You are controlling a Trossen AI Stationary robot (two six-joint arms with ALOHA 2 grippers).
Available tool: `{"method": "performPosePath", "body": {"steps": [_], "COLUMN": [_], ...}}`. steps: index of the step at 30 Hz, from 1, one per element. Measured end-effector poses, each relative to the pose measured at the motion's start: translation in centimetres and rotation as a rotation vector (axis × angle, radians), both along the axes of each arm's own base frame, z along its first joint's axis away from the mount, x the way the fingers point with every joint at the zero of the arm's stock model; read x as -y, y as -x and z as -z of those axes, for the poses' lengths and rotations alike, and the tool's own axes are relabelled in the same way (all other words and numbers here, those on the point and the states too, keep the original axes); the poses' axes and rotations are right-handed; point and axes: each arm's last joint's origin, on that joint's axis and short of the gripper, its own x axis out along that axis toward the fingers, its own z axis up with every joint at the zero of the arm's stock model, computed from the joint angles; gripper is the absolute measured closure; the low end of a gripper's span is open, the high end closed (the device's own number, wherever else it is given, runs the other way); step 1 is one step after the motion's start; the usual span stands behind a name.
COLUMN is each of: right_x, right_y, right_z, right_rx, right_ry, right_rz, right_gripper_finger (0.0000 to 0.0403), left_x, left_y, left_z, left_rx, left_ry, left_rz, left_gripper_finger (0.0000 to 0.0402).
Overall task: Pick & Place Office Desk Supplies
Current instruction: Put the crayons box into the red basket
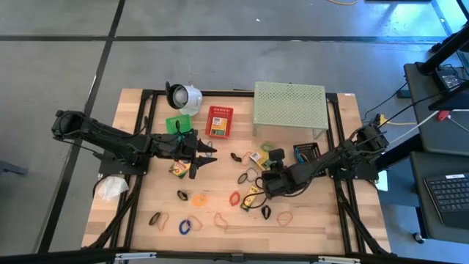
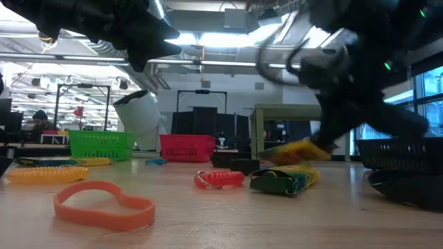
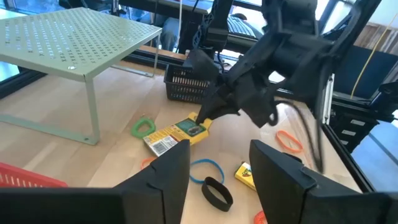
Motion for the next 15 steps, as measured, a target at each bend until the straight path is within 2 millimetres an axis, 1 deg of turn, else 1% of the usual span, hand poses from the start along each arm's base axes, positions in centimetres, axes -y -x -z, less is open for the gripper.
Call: {"method": "performPosePath", "body": {"steps": [7, 10, 15], "right_x": [-0.8, -1.0, -1.3], "right_y": [-1.7, -2.2, -3.4], "right_z": [-3.2, -4.6, -7.6], "right_rx": [0.041, 0.063, 0.124], "right_ry": [-0.010, 0.013, 0.017], "right_rz": [-0.007, 0.002, 0.010], "right_gripper_finger": [0.0402, 0.0402, 0.0402], "left_x": [0.0, 0.0, 0.0], "left_y": [0.0, 0.0, 0.0], "left_z": [0.0, 0.0, 0.0], "left_rx": [-0.002, -0.004, -0.005], "left_ry": [-0.030, -0.063, -0.111], "left_rz": [0.006, 0.013, 0.022], "left_gripper_finger": [0.0240, 0.0242, 0.0243]}}
